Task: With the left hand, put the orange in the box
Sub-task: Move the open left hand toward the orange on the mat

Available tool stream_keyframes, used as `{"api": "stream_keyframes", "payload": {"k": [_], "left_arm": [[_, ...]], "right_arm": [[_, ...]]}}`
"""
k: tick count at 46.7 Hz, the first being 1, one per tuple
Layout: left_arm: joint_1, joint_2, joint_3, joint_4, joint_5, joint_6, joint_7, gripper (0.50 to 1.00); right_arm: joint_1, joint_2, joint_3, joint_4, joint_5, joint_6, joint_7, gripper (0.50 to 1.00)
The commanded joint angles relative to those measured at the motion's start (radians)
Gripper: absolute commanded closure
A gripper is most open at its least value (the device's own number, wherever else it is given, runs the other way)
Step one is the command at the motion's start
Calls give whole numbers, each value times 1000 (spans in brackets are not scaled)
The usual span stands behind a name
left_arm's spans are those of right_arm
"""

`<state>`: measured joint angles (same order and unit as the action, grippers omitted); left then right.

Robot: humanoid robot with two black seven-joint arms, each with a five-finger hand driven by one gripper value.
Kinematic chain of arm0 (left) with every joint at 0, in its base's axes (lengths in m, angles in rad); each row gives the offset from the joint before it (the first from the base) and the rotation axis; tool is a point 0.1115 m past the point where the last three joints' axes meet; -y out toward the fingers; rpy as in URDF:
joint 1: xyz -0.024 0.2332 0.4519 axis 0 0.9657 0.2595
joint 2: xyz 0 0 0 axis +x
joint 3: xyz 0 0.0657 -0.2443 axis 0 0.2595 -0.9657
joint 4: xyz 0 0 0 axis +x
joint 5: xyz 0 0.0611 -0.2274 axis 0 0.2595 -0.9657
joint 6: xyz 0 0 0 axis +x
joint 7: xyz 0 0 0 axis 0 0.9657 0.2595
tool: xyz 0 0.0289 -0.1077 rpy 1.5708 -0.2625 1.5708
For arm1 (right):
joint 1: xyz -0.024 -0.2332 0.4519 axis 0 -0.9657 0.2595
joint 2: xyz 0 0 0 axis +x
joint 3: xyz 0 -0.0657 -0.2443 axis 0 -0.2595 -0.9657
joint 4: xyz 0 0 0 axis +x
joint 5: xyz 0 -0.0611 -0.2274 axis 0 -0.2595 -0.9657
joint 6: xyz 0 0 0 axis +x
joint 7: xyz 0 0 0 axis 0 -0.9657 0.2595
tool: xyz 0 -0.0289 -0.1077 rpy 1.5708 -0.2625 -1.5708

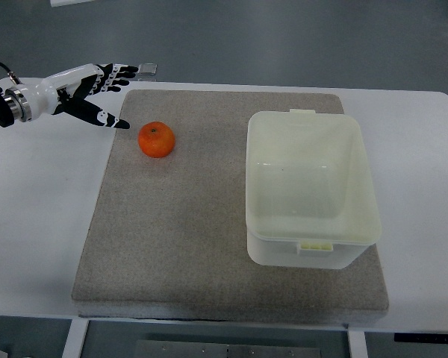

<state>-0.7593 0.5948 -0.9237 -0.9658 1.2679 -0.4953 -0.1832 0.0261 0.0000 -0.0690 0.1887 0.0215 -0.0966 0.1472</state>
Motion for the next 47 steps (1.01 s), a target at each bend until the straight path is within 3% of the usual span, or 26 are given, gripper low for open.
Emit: {"api": "stream_keyframes", "payload": {"k": [1,22,47], "left_arm": [[-5,-9,31,-1,106,6,-25,572],[-31,-23,78,-36,303,17,-38,576],[-41,-101,95,-31,541,109,-36,561]], "right_arm": [[0,0,0,0,0,0,0,568],[0,0,0,0,0,0,0,568],[0,0,0,0,0,0,0,568]]}}
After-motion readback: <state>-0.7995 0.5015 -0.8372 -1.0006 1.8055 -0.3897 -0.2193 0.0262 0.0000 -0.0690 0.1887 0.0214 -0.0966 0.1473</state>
